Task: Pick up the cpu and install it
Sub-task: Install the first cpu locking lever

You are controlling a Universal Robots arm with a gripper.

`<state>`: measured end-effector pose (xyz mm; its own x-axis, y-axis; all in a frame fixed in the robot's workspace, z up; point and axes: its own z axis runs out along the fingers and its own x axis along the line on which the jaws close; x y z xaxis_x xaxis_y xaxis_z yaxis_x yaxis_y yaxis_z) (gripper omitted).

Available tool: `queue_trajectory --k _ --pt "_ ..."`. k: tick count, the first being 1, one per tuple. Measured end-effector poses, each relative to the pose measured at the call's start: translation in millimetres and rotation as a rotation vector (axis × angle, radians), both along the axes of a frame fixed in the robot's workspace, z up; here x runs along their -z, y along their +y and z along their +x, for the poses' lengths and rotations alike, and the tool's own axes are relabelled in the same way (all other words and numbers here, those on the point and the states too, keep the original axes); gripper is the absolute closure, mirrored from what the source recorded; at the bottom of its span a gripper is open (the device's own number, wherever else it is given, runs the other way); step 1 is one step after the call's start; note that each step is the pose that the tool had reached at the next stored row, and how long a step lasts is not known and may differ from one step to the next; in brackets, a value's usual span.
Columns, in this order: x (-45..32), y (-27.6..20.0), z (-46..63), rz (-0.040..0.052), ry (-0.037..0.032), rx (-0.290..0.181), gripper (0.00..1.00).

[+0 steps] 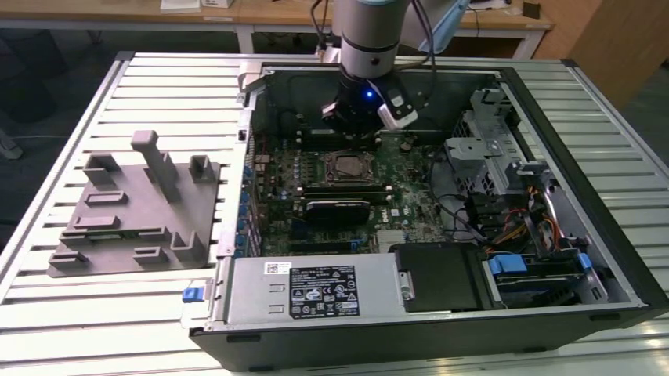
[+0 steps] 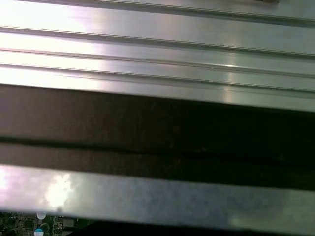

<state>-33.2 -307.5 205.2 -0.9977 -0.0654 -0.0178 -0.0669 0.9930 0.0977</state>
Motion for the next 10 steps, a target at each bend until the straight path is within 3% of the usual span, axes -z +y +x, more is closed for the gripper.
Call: queue_trajectory --k 10 --pt "5.8 0.0 1.3 -0.0001 0.0001 0.000 0.89"
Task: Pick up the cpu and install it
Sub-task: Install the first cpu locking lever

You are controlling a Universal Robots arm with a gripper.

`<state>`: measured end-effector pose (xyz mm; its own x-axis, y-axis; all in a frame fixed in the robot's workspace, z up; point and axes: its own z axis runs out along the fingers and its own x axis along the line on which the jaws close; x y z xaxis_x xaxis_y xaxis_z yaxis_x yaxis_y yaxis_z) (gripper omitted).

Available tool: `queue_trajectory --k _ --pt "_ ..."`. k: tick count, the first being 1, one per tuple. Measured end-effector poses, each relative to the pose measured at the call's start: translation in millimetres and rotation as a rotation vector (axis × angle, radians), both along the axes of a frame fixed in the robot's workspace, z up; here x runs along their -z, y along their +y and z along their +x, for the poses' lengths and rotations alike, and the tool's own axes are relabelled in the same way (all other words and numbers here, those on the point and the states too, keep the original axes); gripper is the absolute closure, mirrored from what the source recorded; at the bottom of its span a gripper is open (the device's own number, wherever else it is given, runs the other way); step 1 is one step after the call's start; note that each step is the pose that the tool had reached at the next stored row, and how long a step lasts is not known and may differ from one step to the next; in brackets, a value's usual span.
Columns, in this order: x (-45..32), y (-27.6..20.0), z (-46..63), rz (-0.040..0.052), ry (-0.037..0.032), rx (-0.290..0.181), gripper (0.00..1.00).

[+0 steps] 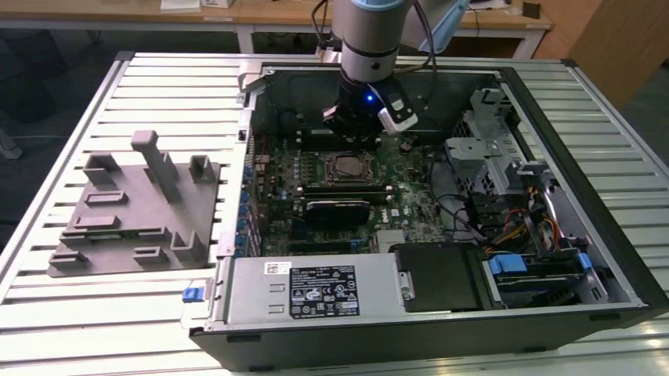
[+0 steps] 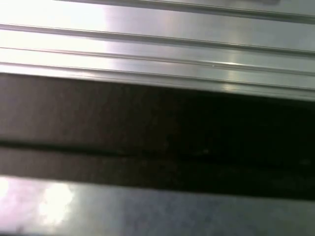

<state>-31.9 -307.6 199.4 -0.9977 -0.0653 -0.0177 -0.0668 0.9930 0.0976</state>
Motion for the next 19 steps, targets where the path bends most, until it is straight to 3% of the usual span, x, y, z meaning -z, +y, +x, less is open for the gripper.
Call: queue_trajectory --k 11,19 --pt "-1.4 0.1 0.1 -0.0002 -0.0002 0.000 0.89" --pt "1.2 0.0 0.1 -0.0190 0.0001 0.000 0.89"
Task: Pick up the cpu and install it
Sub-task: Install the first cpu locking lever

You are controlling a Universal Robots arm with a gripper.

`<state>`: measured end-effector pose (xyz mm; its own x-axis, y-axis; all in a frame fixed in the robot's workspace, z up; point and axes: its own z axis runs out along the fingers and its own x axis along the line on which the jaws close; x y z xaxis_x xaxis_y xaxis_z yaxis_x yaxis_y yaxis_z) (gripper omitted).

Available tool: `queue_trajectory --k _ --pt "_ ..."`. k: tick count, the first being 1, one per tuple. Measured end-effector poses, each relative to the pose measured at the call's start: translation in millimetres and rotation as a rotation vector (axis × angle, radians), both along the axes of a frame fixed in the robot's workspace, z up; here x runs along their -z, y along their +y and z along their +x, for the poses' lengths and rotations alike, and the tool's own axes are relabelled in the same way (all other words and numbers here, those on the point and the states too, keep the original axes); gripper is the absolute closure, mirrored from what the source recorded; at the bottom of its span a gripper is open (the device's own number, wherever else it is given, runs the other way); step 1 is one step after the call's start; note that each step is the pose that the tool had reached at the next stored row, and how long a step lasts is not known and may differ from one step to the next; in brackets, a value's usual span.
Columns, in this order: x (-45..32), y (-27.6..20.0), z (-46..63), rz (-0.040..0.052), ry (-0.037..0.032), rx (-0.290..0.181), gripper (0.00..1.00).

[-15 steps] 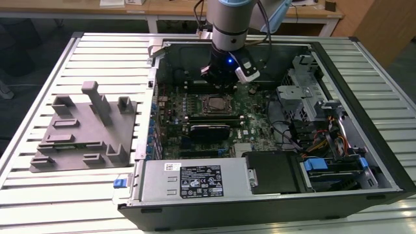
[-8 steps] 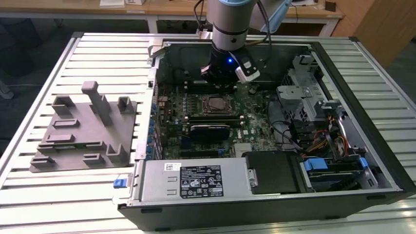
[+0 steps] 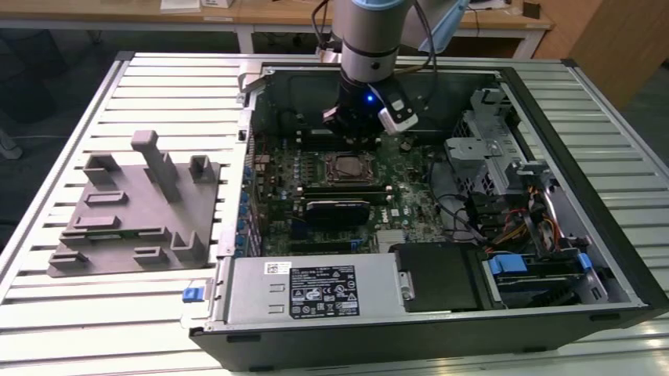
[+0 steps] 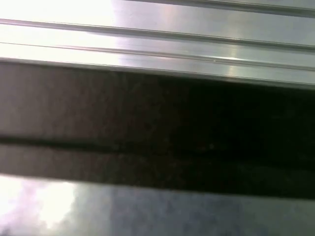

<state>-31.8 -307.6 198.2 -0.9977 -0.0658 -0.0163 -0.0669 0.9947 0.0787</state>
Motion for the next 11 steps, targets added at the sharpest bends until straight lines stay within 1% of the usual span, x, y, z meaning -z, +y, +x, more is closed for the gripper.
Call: queue_trajectory --k 4,7,11 --pt "1.7 0.1 0.1 -0.0065 -0.0002 0.000 0.89" --pt "1.3 0.0 0.0 -0.0071 -0.0002 0.000 0.89" --pt "-1.1 0.1 0.0 -0.0068 -0.0002 -0.001 0.89"
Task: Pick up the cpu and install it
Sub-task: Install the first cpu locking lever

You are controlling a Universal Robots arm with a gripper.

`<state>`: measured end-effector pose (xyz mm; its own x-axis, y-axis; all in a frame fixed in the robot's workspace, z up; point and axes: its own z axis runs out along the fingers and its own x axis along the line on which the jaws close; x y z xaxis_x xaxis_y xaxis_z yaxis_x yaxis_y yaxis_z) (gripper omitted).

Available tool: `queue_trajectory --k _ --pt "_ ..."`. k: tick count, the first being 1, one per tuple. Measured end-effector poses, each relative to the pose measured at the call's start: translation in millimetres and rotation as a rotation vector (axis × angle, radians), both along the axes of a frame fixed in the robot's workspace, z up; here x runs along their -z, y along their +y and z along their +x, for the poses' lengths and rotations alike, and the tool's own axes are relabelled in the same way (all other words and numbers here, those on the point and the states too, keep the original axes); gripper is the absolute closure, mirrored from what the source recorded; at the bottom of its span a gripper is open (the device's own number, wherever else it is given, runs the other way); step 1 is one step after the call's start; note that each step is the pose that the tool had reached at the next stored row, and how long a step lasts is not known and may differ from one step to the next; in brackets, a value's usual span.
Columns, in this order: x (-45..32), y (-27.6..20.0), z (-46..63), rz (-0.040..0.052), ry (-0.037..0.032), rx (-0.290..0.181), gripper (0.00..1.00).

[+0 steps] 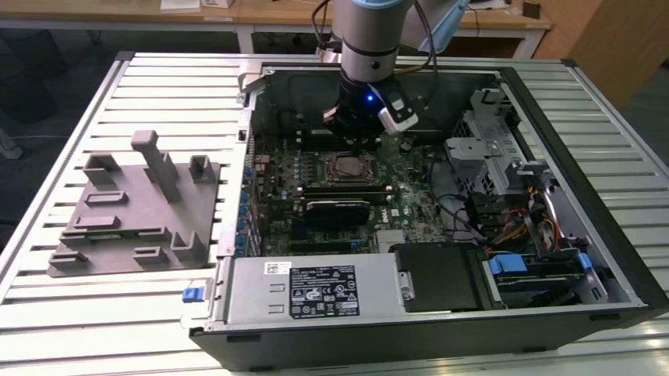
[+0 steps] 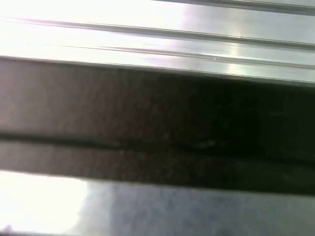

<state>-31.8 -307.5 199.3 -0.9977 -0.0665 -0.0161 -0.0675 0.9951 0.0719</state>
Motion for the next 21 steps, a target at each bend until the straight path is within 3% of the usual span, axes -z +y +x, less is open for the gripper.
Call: queue_trajectory --k 4,10,14,16,21 --pt "0.0 0.0 0.0 -0.0020 -0.0002 0.000 0.89" --pt "3.4 -0.1 -0.1 -0.0283 0.0007 0.000 0.89" --pt "5.0 0.0 0.1 -0.0333 0.0001 0.000 0.89" --pt "4.5 -0.3 -0.2 -0.0262 0.0005 0.000 0.89" --pt "3.6 -0.7 -0.6 0.0162 0.0023 0.000 0.89"
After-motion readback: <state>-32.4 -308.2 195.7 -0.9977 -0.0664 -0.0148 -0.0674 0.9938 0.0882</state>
